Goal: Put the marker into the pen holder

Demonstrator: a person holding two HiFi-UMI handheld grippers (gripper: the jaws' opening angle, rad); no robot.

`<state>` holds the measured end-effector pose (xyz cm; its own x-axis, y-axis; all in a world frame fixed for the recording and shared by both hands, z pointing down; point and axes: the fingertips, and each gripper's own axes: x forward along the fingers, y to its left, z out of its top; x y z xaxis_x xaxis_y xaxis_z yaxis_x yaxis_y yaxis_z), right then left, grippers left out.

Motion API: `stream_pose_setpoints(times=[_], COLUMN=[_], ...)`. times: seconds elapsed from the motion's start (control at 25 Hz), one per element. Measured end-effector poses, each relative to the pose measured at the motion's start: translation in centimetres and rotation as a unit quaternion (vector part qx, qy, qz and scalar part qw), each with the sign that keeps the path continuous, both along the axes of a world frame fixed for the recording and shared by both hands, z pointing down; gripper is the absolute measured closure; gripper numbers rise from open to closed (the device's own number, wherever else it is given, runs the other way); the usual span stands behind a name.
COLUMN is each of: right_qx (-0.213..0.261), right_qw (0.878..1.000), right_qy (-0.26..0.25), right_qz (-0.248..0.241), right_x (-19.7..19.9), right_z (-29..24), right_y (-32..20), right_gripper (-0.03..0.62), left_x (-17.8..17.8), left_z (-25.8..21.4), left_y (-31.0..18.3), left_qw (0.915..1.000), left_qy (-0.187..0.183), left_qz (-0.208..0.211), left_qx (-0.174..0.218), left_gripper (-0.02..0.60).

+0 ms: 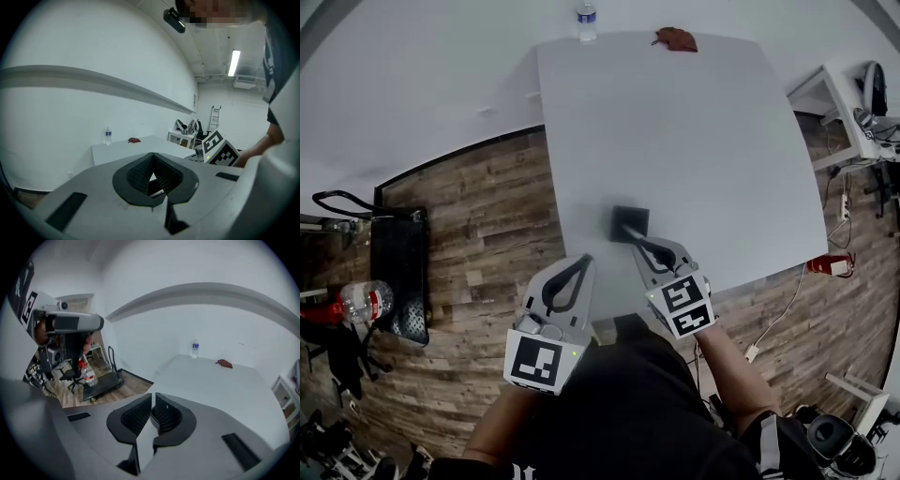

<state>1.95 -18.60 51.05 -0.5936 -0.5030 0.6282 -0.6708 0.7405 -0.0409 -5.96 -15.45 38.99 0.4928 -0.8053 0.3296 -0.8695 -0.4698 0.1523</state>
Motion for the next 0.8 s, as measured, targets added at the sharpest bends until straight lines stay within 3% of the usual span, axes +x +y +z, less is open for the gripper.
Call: stream_pose_setpoints(times=[0.28,0.8], right_qx=[0.03,0.073], right_qw=[0.995,0.978], right_qy=[-0.086,-0.189], right_qz=[0.03,0.056], right_x=[-1.2,-2.3], right_z=[-5.4,-13.3], right_y=[2.2,7.4], right_gripper=[0.576,0.579], left_x=[0.4,1.1], left_z=[-1.4,-3.5], left_y=[2.0,6.1], left_qw=[0.9993,0.995], left_qy=[0.013,0.031], left_qz=[0.028,0.076], left_qx=[0.021,0.056], left_gripper=[0.575,0.577])
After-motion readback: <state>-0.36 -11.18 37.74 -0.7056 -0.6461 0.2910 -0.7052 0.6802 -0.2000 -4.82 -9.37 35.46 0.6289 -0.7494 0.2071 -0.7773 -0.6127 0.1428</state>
